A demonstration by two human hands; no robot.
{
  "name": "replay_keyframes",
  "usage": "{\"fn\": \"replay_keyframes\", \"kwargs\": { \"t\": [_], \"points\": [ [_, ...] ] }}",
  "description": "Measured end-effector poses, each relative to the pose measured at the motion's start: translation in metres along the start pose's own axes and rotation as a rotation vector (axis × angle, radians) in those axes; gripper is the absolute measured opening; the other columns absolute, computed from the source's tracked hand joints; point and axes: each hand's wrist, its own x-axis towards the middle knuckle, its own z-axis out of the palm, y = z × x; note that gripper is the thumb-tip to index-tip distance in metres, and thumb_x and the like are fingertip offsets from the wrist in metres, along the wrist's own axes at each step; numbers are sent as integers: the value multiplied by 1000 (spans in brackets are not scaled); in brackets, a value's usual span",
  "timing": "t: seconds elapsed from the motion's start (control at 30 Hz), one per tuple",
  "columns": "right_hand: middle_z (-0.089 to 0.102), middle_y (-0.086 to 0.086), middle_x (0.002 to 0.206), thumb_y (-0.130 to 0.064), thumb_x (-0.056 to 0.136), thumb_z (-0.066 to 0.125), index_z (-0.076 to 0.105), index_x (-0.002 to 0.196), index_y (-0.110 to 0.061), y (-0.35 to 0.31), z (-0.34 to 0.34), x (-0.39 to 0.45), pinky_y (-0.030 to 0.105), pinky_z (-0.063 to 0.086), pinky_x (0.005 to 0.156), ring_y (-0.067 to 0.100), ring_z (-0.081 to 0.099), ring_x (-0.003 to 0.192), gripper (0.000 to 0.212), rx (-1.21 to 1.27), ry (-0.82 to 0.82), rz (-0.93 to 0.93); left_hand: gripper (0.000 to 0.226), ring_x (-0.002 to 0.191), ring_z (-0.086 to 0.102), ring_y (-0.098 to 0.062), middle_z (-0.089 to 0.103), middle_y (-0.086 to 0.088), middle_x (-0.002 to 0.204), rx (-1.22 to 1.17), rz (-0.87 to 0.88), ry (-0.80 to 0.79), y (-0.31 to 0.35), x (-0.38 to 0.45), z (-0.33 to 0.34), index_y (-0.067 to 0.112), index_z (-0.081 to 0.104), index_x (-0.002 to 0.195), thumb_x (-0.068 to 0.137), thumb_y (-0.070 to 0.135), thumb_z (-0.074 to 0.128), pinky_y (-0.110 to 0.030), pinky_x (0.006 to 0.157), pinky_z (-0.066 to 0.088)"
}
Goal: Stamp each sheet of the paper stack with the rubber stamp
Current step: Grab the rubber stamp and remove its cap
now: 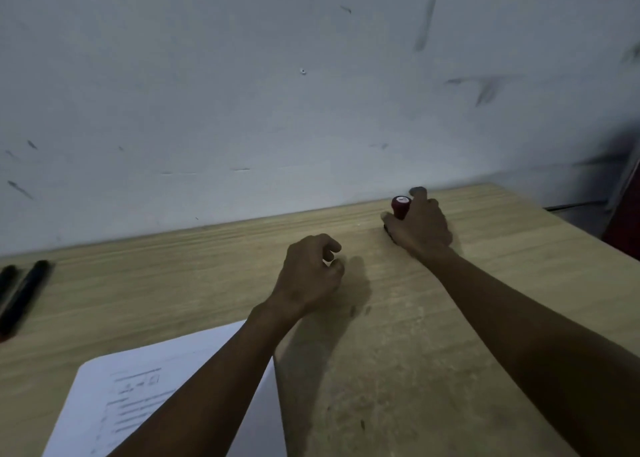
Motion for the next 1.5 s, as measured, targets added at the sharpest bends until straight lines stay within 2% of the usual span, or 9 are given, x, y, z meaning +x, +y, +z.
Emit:
{"fn": "replay_keyframes", "kwargs": {
  "t": [0.17,0.47,0.6,0.67,0.8,0.97,1.07,1.2,1.5],
  "points": [
    [58,13,119,-29,92,60,48,123,-18,3,4,8,35,39,80,37,56,109,35,-9,-12,-33,23,87,64,-17,68,-3,94,-23,-16,4,-5,5,1,12,68,107,85,17,66,-31,80,52],
    [58,12,120,-27,92,63,50,123,-13,14,-6,-23,37,46,83,32,57,108,37,189,-63,6,29,86,64,-17,67,-1,94,-78,-39,20,2,-15,-3,13,65,112,84,20,69,-31,79,52],
    [63,10,106,-23,90,68,58,112,-13,16,-20,-55,42,56,68,30,63,92,27,361,-135,32,51,85,65,-19,64,-2,102,-81,-66,-29,12,-37,-9,14,57,122,77,26,78,-35,80,54],
    [65,11,105,-20,91,68,60,112,-12,15,-27,-75,31,49,52,30,66,91,24,463,-223,42,69,83,66,-16,62,-2,109,-133,-97,-88,18,-48,-12,17,50,130,70,31,84,-34,77,54],
    [68,10,107,-21,91,68,61,113,-15,9,-40,-124,27,43,49,30,69,91,24,576,-343,23,97,93,66,-13,59,0,123,-201,-133,-191,32,-76,-17,16,41,141,59,32,91,-32,81,56],
    [69,7,105,-22,90,69,62,111,-17,3,-55,-176,26,43,47,26,69,90,23,557,-377,-64,62,89,70,-14,74,-1,99,-204,-100,-144,41,-113,-31,11,69,109,54,29,91,-40,86,56],
    [67,4,104,-24,89,70,62,108,-18,4,-60,-201,25,43,54,23,67,92,21,516,-333,-102,44,80,71,-9,75,3,88,-210,-103,-169,41,-136,-35,16,75,97,57,28,89,-38,82,58],
    [67,-1,99,-26,85,74,65,108,-17,6,-62,-235,32,53,75,17,65,93,26,370,-252,-182,71,85,64,-8,70,2,103,-87,-83,-116,42,-165,-38,14,62,121,59,34,88,-17,71,51],
    [67,0,111,-37,84,71,56,122,-27,13,-62,-279,38,54,84,23,64,102,41,69,-112,-295,81,106,61,-19,68,-3,117,-30,-38,-125,44,-201,-31,16,49,135,64,33,86,-28,88,48]
  ]
}}
